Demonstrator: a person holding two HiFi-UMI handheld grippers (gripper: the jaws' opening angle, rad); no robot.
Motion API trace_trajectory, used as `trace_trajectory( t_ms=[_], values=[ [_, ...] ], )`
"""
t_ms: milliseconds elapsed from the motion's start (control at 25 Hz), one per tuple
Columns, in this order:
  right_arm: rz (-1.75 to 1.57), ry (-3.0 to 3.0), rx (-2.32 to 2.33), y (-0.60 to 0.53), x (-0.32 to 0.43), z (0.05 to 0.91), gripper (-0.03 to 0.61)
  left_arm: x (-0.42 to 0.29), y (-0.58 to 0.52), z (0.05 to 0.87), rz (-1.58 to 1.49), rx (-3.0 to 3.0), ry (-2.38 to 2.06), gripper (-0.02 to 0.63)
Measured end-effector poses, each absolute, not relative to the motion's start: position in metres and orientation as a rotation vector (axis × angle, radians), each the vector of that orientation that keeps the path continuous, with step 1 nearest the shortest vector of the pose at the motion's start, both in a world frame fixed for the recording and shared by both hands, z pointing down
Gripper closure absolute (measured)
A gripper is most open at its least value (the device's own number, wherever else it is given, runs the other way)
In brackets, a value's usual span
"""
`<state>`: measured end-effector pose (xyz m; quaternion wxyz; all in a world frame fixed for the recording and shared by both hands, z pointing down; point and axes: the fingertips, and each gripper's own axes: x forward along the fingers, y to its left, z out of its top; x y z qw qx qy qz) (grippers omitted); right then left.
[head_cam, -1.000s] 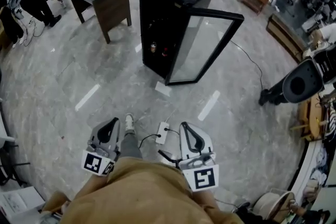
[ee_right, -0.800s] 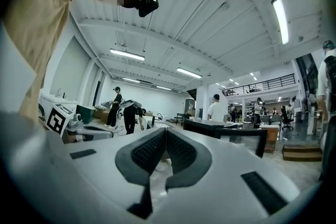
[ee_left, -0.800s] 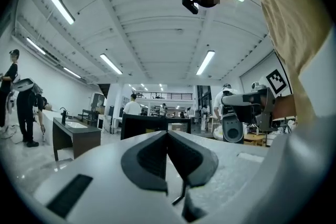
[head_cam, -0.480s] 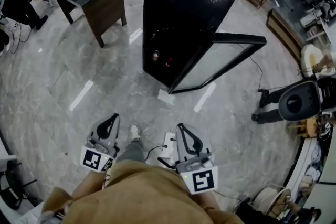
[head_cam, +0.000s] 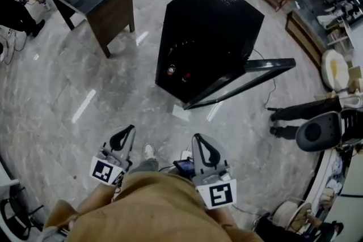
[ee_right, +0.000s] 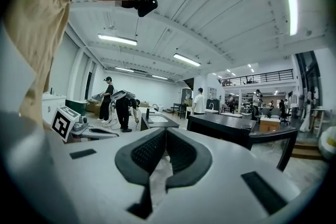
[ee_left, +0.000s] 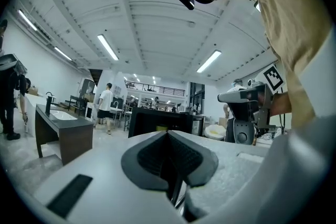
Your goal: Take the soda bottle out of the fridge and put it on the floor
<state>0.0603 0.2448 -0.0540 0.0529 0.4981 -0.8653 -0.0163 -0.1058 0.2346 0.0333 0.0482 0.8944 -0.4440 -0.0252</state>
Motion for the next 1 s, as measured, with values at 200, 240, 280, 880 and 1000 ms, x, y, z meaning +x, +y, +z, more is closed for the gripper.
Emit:
trace_trajectory(
  t_ms=[200,240,280,880,1000],
  values=[
    [-0.091,-2.606,1.538,0.227,0.055,-0.068,0.577,-0.109,0.210,0.025,-0.099,2.740,-1.326,0.614],
    [-0.103,-2.604,1.547,0.223,0.057,-0.071,0.577,-0.107,0.206,0.023,-0.103,2.747,-1.316,0.614],
    [-0.112,-2.605,1.558,0.218,0.058,-0.074,0.577,-0.104,0.201,0.021,-0.106,2.756,-1.306,0.614],
    [-0.025,-2.752,1.388,0.099,0.114,-0.032,0.577,-0.021,0.115,0.016,-0.007,2.750,-1.422,0.614],
    [0.050,-2.779,1.299,0.065,0.132,-0.010,0.577,0.001,0.086,0.012,-0.010,2.718,-1.507,0.614]
  ],
)
